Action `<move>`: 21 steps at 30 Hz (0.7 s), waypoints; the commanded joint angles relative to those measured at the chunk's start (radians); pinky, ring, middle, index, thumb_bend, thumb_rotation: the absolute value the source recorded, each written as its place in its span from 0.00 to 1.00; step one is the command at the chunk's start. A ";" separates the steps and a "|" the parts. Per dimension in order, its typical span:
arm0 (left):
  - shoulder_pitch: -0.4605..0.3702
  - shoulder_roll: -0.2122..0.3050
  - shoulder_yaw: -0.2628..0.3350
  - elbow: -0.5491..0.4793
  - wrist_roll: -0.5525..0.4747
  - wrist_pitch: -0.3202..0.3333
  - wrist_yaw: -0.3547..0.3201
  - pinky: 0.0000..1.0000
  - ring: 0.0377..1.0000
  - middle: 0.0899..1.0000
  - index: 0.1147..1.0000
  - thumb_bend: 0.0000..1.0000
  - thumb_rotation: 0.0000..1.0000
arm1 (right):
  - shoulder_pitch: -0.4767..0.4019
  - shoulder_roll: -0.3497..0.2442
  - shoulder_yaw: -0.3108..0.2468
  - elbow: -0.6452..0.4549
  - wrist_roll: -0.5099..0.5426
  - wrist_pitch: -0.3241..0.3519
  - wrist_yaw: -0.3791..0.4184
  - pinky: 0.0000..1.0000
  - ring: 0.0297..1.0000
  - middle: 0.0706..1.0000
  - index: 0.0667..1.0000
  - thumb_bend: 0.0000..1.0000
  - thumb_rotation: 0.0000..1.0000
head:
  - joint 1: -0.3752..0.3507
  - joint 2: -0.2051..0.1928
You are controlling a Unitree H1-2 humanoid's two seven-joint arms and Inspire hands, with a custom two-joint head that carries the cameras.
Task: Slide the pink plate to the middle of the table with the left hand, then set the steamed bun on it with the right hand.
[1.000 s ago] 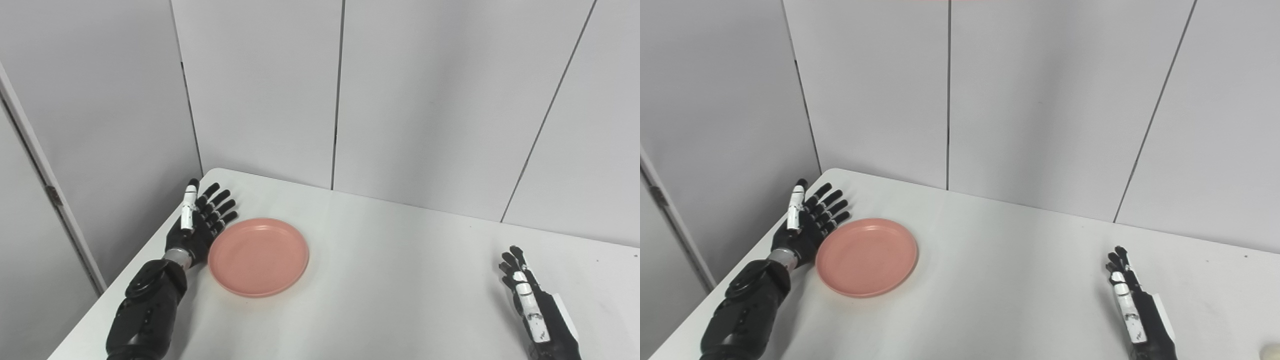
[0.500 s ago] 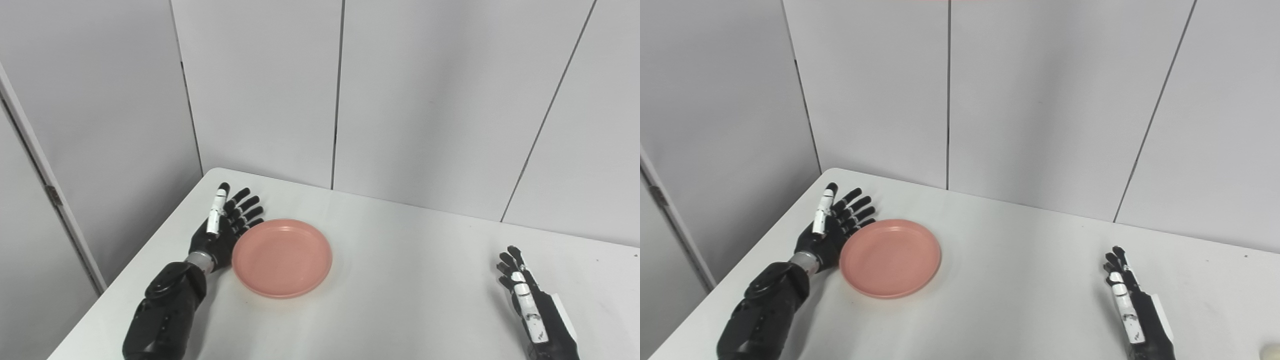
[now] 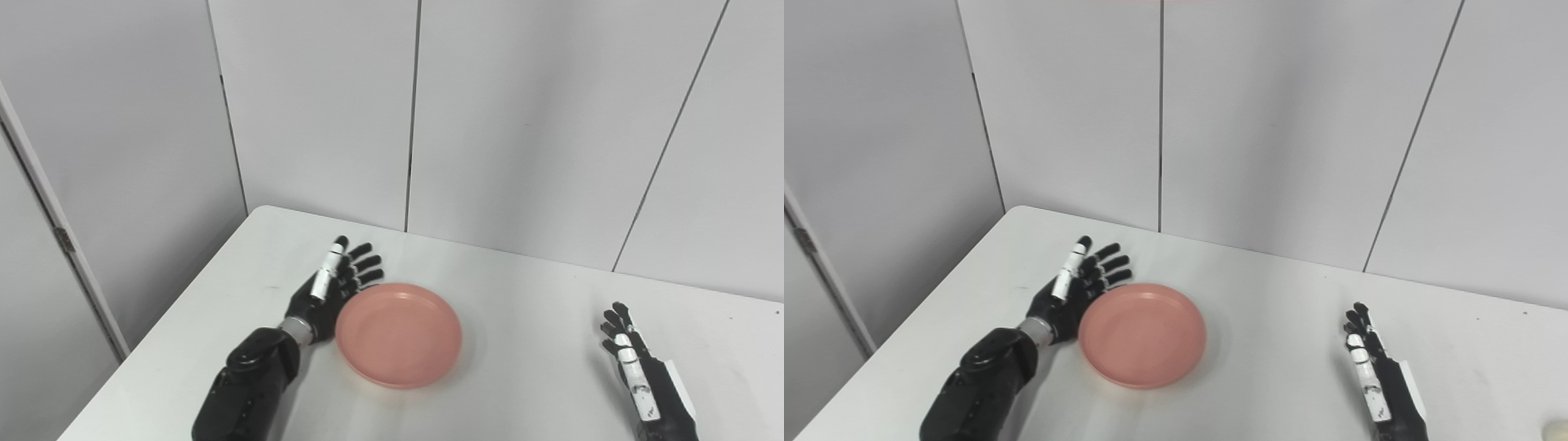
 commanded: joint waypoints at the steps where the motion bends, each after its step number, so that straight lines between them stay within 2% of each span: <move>1: 0.021 -0.015 -0.022 -0.006 0.018 0.060 -0.011 0.86 0.88 0.89 0.88 0.56 0.99 | 0.005 0.013 0.003 -0.018 -0.001 0.001 -0.012 0.95 0.95 0.96 0.98 0.24 1.00 | -0.016 0.000; 8: 0.040 -0.055 -0.048 -0.049 0.004 0.079 -0.050 0.95 0.92 0.93 0.92 0.54 1.00 | 0.019 0.038 0.012 -0.062 -0.036 0.067 -0.041 0.93 0.93 0.94 0.96 0.23 1.00 | -0.112 -0.004; 9: 0.043 -0.061 -0.051 -0.056 0.003 0.086 -0.054 0.95 0.93 0.93 0.92 0.54 1.00 | 0.021 0.042 0.015 -0.067 -0.043 0.071 -0.045 0.93 0.93 0.94 0.96 0.23 1.00 | -0.136 -0.004; 12: 0.050 -0.078 -0.060 -0.068 0.004 0.096 -0.065 0.97 0.93 0.93 0.93 0.53 1.00 | 0.020 0.045 0.020 -0.057 -0.059 0.064 -0.053 0.92 0.93 0.94 0.96 0.22 1.00 | -0.150 -0.003; 18: 0.062 -0.106 -0.076 -0.066 0.000 0.103 -0.091 0.94 0.93 0.94 0.94 0.54 1.00 | 0.020 0.052 0.038 -0.060 -0.092 0.069 -0.061 0.91 0.92 0.94 0.97 0.25 1.00 | -0.206 0.009; 21: 0.068 -0.120 -0.083 -0.054 0.004 0.085 -0.099 0.93 0.93 0.93 0.93 0.54 1.00 | 0.020 0.062 0.041 -0.067 -0.094 0.089 -0.066 0.91 0.93 0.94 0.97 0.25 1.00 | -0.250 0.019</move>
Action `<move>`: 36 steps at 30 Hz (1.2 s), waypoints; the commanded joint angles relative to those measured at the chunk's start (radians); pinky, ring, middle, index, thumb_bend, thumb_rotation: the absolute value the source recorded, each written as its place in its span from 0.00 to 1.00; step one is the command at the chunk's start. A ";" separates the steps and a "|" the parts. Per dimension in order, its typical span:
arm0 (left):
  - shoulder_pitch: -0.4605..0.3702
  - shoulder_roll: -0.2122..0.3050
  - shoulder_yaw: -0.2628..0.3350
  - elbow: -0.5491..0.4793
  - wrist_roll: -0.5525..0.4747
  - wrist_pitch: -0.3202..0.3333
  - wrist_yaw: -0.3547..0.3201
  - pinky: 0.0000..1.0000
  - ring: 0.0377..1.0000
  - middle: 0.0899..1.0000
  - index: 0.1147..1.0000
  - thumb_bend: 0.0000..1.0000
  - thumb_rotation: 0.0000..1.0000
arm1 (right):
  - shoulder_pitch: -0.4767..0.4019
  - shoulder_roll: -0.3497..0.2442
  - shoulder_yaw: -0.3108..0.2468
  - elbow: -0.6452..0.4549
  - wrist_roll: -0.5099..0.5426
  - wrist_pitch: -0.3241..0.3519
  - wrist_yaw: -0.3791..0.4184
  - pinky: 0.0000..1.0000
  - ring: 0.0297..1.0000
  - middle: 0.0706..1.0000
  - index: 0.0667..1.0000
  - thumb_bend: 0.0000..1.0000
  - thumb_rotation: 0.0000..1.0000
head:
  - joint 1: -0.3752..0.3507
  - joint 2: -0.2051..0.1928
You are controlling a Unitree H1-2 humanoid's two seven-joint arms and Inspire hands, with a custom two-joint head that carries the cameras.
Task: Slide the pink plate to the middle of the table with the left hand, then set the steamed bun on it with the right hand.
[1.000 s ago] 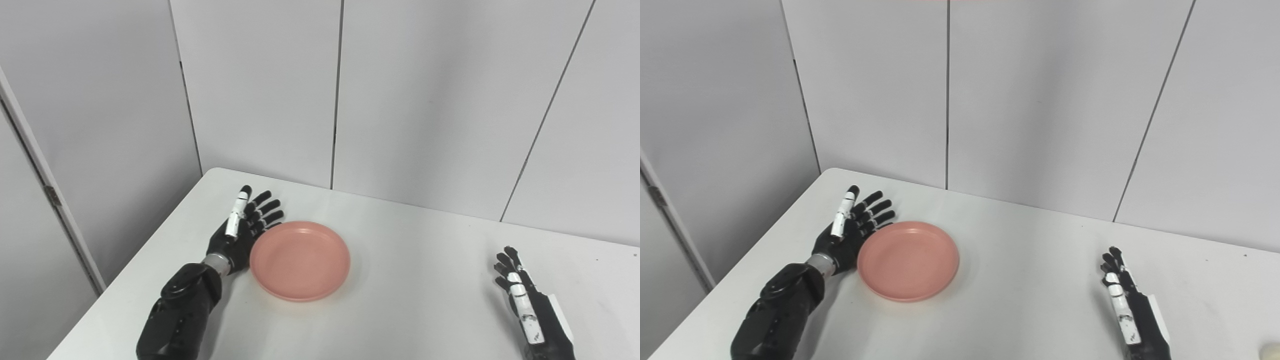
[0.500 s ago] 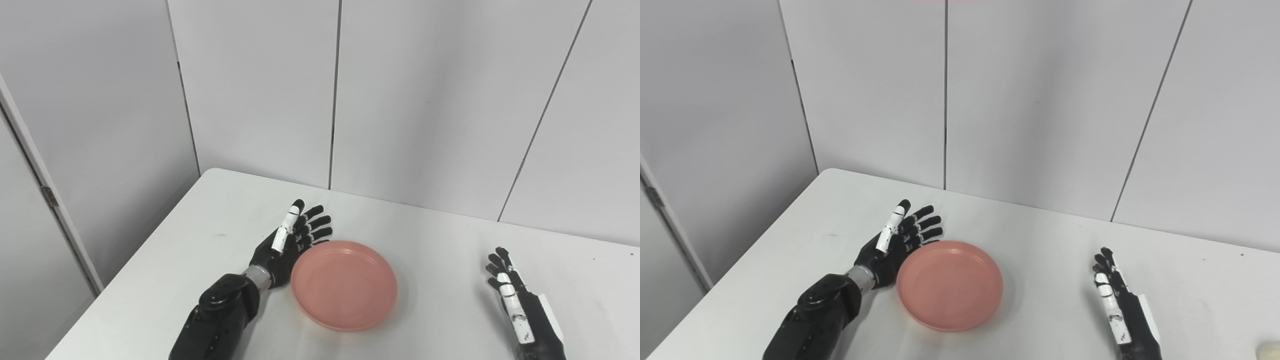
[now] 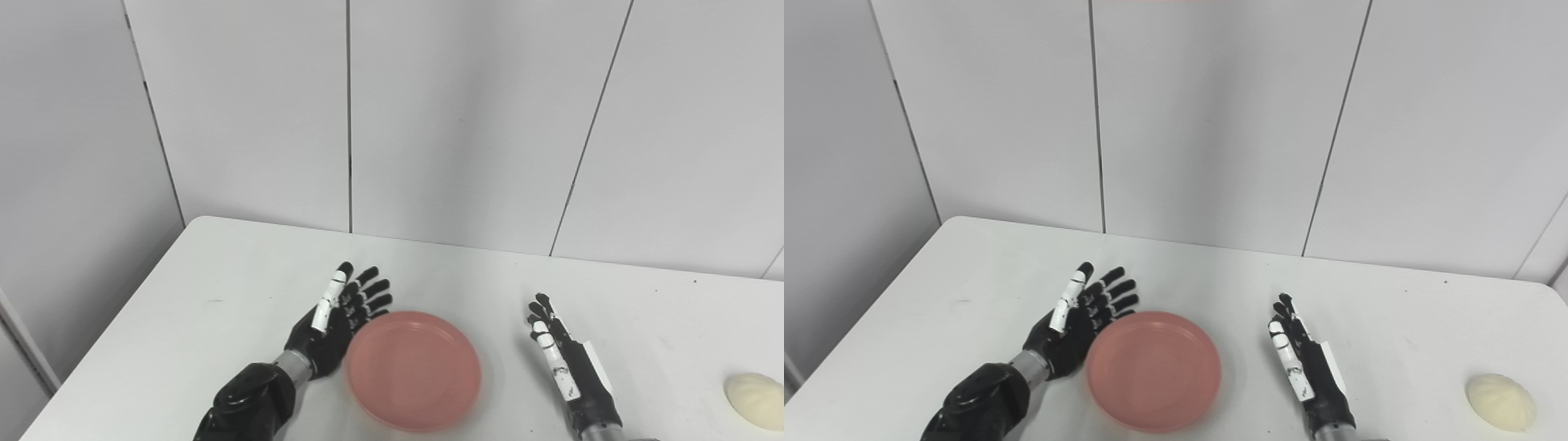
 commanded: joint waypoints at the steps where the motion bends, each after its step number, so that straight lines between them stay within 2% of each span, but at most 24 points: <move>1: 0.024 -0.011 -0.013 0.034 0.009 0.022 -0.009 0.93 0.93 0.93 0.93 0.54 1.00 | -0.005 0.017 0.009 -0.020 -0.004 0.021 -0.007 0.91 0.93 0.94 0.97 0.25 1.00 | -0.024 0.005; 8: 0.020 -0.033 -0.010 0.040 0.024 0.004 -0.003 0.93 0.93 0.93 0.93 0.56 1.00 | -0.013 0.028 0.030 -0.008 -0.047 0.009 -0.039 0.89 0.92 0.93 0.95 0.24 1.00 | -0.074 0.017; 15: 0.018 -0.053 0.008 0.024 0.030 0.004 0.021 0.94 0.94 0.94 0.93 0.57 1.00 | -0.023 0.036 0.038 0.011 -0.043 -0.005 -0.054 0.89 0.92 0.93 0.95 0.26 1.00 | -0.120 0.029; 24: 0.030 -0.052 0.025 -0.004 0.033 0.000 0.047 0.95 0.93 0.94 0.94 0.56 1.00 | -0.024 0.043 0.039 -0.001 -0.057 -0.013 -0.083 0.89 0.92 0.93 0.95 0.29 1.00 | -0.158 0.041; 29: 0.037 -0.051 0.032 -0.022 0.024 0.011 0.045 0.96 0.94 0.94 0.93 0.56 1.00 | -0.023 0.034 0.035 -0.051 -0.091 -0.029 -0.108 0.86 0.89 0.91 0.93 0.38 1.00 | -0.192 0.049; 33: 0.044 -0.045 0.036 -0.032 0.025 0.019 0.043 0.96 0.93 0.94 0.94 0.56 1.00 | -0.031 0.013 0.030 -0.130 -0.204 -0.025 -0.169 0.77 0.83 0.85 0.86 0.41 1.00 | -0.218 0.051; 35: 0.049 -0.041 0.037 -0.036 0.024 0.021 0.039 0.96 0.94 0.95 0.94 0.56 1.00 | -0.035 -0.004 0.026 -0.177 -0.260 -0.001 -0.182 0.76 0.81 0.84 0.86 0.46 0.99 | -0.233 0.051; 36: 0.050 -0.039 0.037 -0.037 0.023 0.021 0.037 0.95 0.94 0.94 0.94 0.56 1.00 | -0.036 -0.014 0.025 -0.198 -0.289 0.011 -0.187 0.76 0.79 0.84 0.86 0.52 0.99 | -0.233 0.051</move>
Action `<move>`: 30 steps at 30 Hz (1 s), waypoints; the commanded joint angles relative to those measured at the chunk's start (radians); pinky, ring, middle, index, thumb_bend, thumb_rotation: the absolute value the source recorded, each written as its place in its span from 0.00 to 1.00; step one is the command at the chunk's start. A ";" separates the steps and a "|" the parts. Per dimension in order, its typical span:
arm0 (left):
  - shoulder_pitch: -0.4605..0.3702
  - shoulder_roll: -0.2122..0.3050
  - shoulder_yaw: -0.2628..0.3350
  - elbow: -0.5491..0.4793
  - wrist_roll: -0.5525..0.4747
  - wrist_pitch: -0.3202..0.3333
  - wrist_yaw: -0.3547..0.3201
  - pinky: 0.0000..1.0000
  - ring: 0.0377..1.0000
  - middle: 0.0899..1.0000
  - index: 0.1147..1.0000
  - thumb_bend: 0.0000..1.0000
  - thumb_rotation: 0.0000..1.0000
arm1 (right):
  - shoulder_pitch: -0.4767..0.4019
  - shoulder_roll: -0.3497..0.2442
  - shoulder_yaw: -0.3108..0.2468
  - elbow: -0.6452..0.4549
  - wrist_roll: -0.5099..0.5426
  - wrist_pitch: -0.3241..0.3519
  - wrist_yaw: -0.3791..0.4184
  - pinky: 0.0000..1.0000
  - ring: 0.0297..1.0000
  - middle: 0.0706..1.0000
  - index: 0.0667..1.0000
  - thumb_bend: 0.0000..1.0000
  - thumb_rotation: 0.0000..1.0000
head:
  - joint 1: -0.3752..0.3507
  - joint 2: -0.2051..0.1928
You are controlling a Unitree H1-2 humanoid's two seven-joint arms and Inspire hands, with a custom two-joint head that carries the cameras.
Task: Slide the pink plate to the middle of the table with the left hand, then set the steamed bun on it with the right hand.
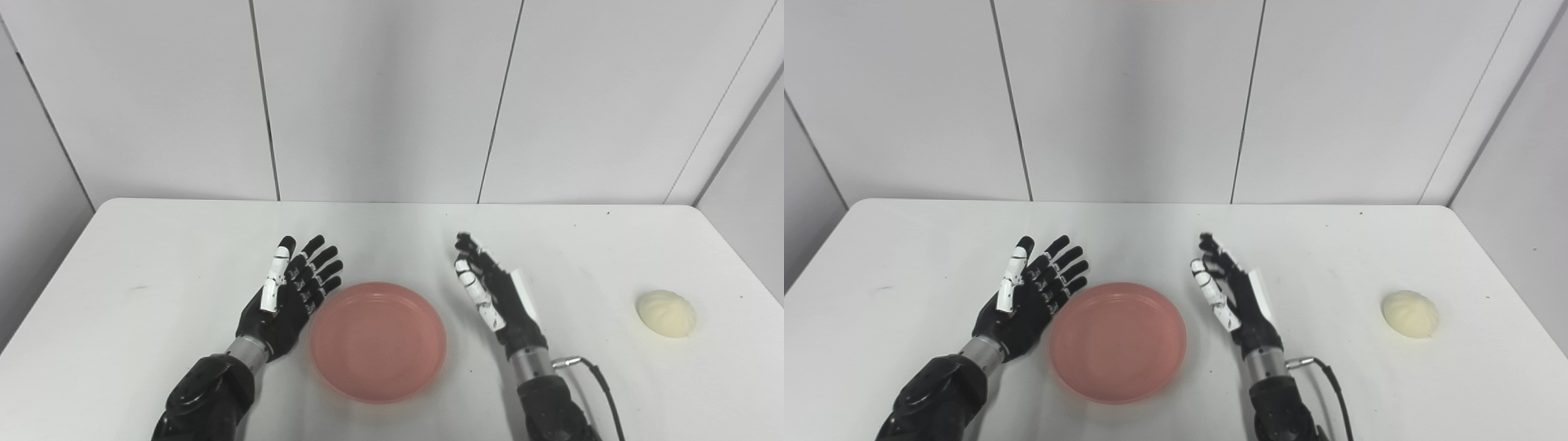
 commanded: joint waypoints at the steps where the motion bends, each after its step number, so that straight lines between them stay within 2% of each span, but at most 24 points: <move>1: 0.019 0.015 0.002 0.005 0.010 0.037 0.013 0.95 0.94 0.94 0.94 0.55 1.00 | -0.037 -0.043 -0.008 -0.082 -0.093 0.005 -0.034 0.76 0.79 0.83 0.86 0.55 1.00 | -0.003 -0.002; 5: 0.026 0.029 0.004 0.015 0.011 0.033 0.004 0.92 0.92 0.93 0.93 0.56 1.00 | -0.043 -0.112 -0.023 -0.141 -0.252 0.009 -0.079 0.69 0.77 0.83 0.85 0.69 0.98 | -0.036 -0.011; 6: 0.029 0.031 0.005 0.015 0.009 0.033 0.001 0.91 0.92 0.93 0.93 0.56 1.00 | -0.043 -0.127 -0.030 -0.158 -0.301 0.019 -0.096 0.65 0.75 0.82 0.85 0.76 0.97 | -0.044 -0.011; 8: 0.034 0.033 0.008 0.013 0.005 0.033 -0.002 0.91 0.92 0.93 0.93 0.57 1.00 | -0.041 -0.141 -0.042 -0.200 -0.347 0.050 -0.095 0.64 0.74 0.82 0.85 0.78 0.97 | -0.061 -0.013; 9: 0.035 0.035 0.011 0.015 0.004 0.032 -0.002 0.91 0.92 0.92 0.93 0.57 1.00 | -0.041 -0.148 -0.050 -0.229 -0.346 0.067 -0.075 0.63 0.73 0.80 0.85 0.79 0.87 | -0.070 -0.014; 12: 0.037 0.045 0.019 0.012 -0.004 0.035 -0.014 0.91 0.92 0.93 0.92 0.58 0.99 | -0.047 -0.176 -0.064 -0.323 -0.369 0.147 0.005 0.61 0.70 0.78 0.85 0.79 0.75 | -0.091 -0.018; 16: 0.033 0.066 0.023 0.037 -0.017 0.019 -0.043 0.92 0.92 0.93 0.93 0.60 0.96 | -0.057 -0.221 -0.077 -0.413 -0.447 0.250 0.109 0.59 0.68 0.77 0.85 0.82 0.70 | -0.161 -0.038; 18: 0.028 0.072 0.028 0.052 -0.020 0.011 -0.052 0.91 0.92 0.93 0.92 0.61 0.95 | -0.057 -0.249 -0.085 -0.444 -0.474 0.293 0.166 0.60 0.70 0.78 0.85 0.82 0.70 | -0.173 -0.051; 20: 0.019 0.081 0.035 0.087 -0.023 -0.005 -0.069 0.90 0.91 0.92 0.91 0.62 0.93 | -0.054 -0.285 -0.102 -0.469 -0.487 0.332 0.222 0.60 0.72 0.79 0.84 0.82 0.65 | -0.182 -0.068; 23: 0.002 0.095 0.042 0.166 -0.029 -0.039 -0.103 0.89 0.89 0.90 0.88 0.62 0.92 | -0.038 -0.321 -0.122 -0.476 -0.504 0.354 0.254 0.63 0.76 0.79 0.82 0.84 0.59 | -0.217 -0.090; 25: -0.008 0.105 0.045 0.225 -0.030 -0.069 -0.125 0.89 0.89 0.89 0.88 0.63 0.91 | -0.022 -0.339 -0.137 -0.490 -0.525 0.379 0.276 0.61 0.74 0.79 0.82 0.86 0.53 | -0.234 -0.096; 30: -0.038 0.126 0.057 0.349 -0.045 -0.128 -0.175 0.87 0.87 0.87 0.87 0.64 0.88 | -0.002 -0.397 -0.178 -0.512 -0.537 0.426 0.354 0.63 0.77 0.81 0.82 0.87 0.49 | -0.260 -0.114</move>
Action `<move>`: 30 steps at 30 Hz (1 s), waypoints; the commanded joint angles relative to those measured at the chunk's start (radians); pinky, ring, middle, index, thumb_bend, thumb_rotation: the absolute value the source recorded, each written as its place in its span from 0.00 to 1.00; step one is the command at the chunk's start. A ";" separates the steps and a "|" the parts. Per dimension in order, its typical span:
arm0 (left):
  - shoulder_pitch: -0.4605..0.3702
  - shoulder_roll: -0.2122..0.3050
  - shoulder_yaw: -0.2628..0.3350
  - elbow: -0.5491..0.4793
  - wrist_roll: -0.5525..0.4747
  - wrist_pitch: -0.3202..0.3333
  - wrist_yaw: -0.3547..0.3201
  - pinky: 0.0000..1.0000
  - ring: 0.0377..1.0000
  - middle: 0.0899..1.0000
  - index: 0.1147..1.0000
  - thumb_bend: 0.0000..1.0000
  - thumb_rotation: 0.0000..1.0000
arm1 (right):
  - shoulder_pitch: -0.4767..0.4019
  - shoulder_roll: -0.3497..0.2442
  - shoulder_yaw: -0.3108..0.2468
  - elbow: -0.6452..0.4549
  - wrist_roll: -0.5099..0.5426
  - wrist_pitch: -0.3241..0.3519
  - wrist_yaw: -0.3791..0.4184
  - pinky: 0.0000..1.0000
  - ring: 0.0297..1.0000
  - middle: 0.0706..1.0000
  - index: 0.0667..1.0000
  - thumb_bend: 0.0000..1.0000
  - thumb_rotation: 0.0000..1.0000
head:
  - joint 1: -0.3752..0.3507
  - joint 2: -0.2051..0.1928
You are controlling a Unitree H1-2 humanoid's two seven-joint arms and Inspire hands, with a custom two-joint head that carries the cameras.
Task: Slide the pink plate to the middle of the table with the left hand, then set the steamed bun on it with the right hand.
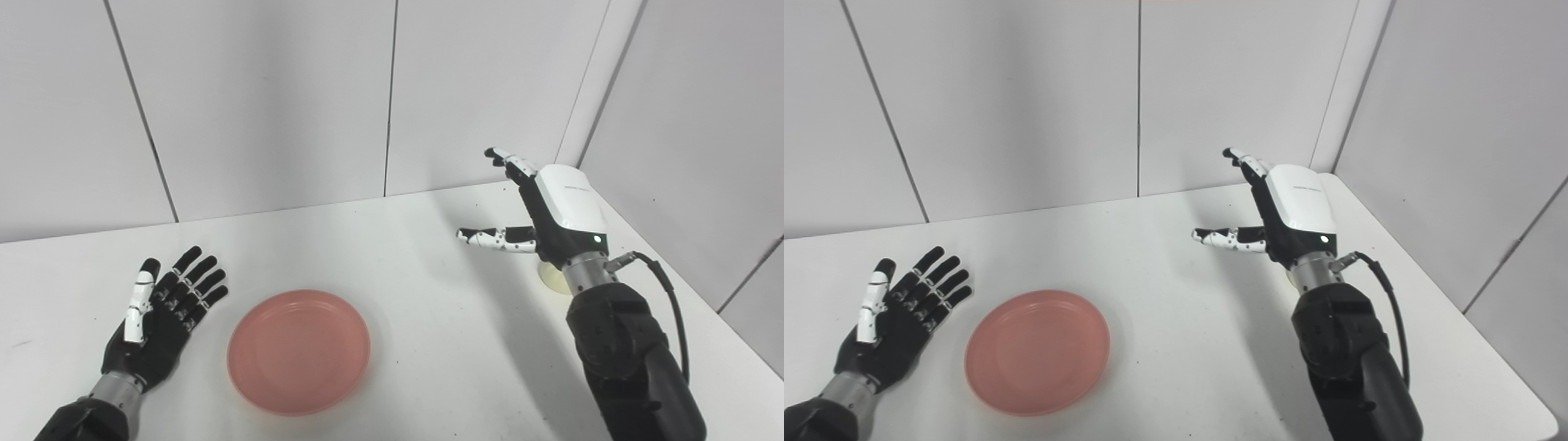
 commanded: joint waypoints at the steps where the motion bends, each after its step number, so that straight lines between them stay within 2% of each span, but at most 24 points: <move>1: 0.043 0.020 -0.003 0.100 0.023 0.021 0.004 0.87 0.86 0.87 0.86 0.64 0.88 | -0.022 -0.067 -0.034 -0.037 -0.012 0.029 0.032 0.63 0.77 0.81 0.82 0.87 0.49 | -0.008 -0.005; 6: 0.019 0.033 0.005 0.182 0.019 -0.015 -0.025 0.86 0.86 0.86 0.85 0.64 0.87 | -0.014 -0.152 -0.060 -0.032 -0.049 0.094 0.141 0.69 0.79 0.82 0.82 0.90 0.46 | -0.020 -0.011; 11: 0.013 0.038 0.013 0.207 0.012 -0.019 -0.032 0.84 0.84 0.85 0.84 0.65 0.85 | 0.003 -0.196 -0.105 -0.019 -0.081 0.126 0.242 0.68 0.80 0.82 0.82 0.93 0.46 | -0.038 -0.008; 14: 0.009 0.043 0.015 0.220 0.014 -0.019 -0.033 0.85 0.84 0.84 0.84 0.64 0.86 | 0.022 -0.226 -0.119 0.025 -0.068 0.121 0.242 0.69 0.80 0.82 0.82 0.95 0.51 | -0.045 -0.003; 15: 0.008 0.044 0.016 0.223 0.013 -0.018 -0.034 0.86 0.85 0.85 0.84 0.64 0.86 | 0.026 -0.233 -0.121 0.041 -0.060 0.118 0.237 0.70 0.81 0.83 0.82 0.98 0.57 | -0.045 -0.003; 17: 0.006 0.047 0.016 0.229 0.011 -0.019 -0.037 0.86 0.85 0.85 0.84 0.64 0.86 | 0.030 -0.242 -0.122 0.062 -0.045 0.116 0.229 0.70 0.81 0.83 0.83 1.00 0.61 | -0.049 -0.001; 18: 0.004 0.049 0.017 0.237 0.009 -0.020 -0.040 0.86 0.85 0.85 0.84 0.64 0.86 | 0.033 -0.249 -0.124 0.081 -0.033 0.115 0.226 0.73 0.83 0.84 0.83 1.00 0.62 | -0.055 0.001; 19: 0.002 0.050 0.018 0.244 0.009 -0.022 -0.042 0.86 0.85 0.85 0.84 0.64 0.86 | 0.034 -0.253 -0.125 0.102 -0.022 0.113 0.219 0.76 0.85 0.85 0.83 0.99 0.60 | -0.057 0.003; 20: 0.002 0.052 0.019 0.246 0.010 -0.022 -0.042 0.84 0.84 0.84 0.83 0.65 0.85 | 0.032 -0.253 -0.128 0.120 -0.012 0.115 0.214 0.78 0.87 0.87 0.83 0.95 0.53 | -0.058 0.007; 23: 0.001 0.057 0.018 0.251 0.011 -0.025 -0.046 0.84 0.84 0.84 0.83 0.65 0.85 | 0.027 -0.253 -0.126 0.161 0.006 0.118 0.198 0.78 0.88 0.87 0.83 0.92 0.48 | -0.060 0.014; 28: -0.005 0.065 0.016 0.273 0.010 -0.037 -0.060 0.84 0.85 0.85 0.84 0.66 0.85 | 0.023 -0.260 -0.116 0.209 0.041 0.113 0.177 0.76 0.85 0.87 0.84 0.97 0.53 | -0.062 0.017; 30: -0.006 0.067 0.018 0.279 0.009 -0.038 -0.060 0.84 0.85 0.85 0.84 0.66 0.85 | 0.012 -0.255 -0.106 0.225 0.044 0.120 0.175 0.75 0.85 0.87 0.83 0.97 0.52 | -0.062 0.020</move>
